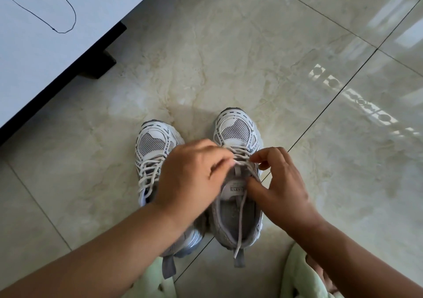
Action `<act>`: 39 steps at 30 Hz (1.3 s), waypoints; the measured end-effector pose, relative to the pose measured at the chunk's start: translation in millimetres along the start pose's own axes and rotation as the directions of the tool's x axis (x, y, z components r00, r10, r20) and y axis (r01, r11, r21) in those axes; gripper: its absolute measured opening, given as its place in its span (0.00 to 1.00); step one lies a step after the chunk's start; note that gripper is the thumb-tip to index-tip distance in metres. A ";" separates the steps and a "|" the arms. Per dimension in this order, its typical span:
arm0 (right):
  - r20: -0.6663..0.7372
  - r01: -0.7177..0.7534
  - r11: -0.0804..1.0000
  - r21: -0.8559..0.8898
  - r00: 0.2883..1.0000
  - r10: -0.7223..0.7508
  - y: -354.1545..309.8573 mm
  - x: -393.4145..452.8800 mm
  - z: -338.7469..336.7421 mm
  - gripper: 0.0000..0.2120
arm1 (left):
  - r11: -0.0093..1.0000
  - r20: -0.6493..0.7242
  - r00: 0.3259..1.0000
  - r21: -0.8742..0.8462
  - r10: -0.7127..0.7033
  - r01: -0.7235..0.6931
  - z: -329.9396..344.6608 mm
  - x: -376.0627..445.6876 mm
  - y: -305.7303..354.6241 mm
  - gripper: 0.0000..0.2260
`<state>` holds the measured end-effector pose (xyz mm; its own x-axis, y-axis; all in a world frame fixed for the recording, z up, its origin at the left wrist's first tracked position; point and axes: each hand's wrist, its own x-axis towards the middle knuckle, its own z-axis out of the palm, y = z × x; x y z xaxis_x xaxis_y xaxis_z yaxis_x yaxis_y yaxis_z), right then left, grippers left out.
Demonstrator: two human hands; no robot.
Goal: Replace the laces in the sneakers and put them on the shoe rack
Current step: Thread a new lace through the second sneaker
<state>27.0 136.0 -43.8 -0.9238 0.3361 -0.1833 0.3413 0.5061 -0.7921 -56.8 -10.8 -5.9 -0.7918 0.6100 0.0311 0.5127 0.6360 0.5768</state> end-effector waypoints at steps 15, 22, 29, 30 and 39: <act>0.145 0.265 0.957 -0.118 0.958 -0.247 -24.9 43.8 9.2 0.07 | 0.928 0.107 0.979 -0.314 -0.173 0.199 -22.5 3.2 -27.3 0.07; 0.260 0.347 0.933 -0.100 0.914 -0.312 -42.4 55.4 11.7 0.14 | 0.902 0.129 0.975 -0.374 -0.179 0.215 -34.3 -5.0 -37.6 0.08; -0.117 0.121 0.899 -0.420 0.975 -0.186 -36.7 64.1 11.2 0.07 | 0.898 0.088 0.977 -0.387 -0.192 0.211 -49.3 -12.3 -54.6 0.10; -0.154 0.034 0.895 -0.445 0.981 -0.114 -33.4 66.1 8.9 0.07 | 0.896 0.110 0.975 -0.384 -0.195 0.223 -50.2 -15.2 -57.3 0.10; -0.068 0.030 0.885 -0.465 0.995 -0.070 -38.4 67.6 8.8 0.18 | 0.921 0.218 0.971 -0.351 -0.094 0.169 -55.6 -33.5 -63.6 0.08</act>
<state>-50.2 132.3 -30.9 -0.9315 0.3529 -0.0880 0.3546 0.8272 -0.4360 -81.4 -97.9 1.7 -0.7449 0.6357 -0.2026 0.2220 0.5225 0.8232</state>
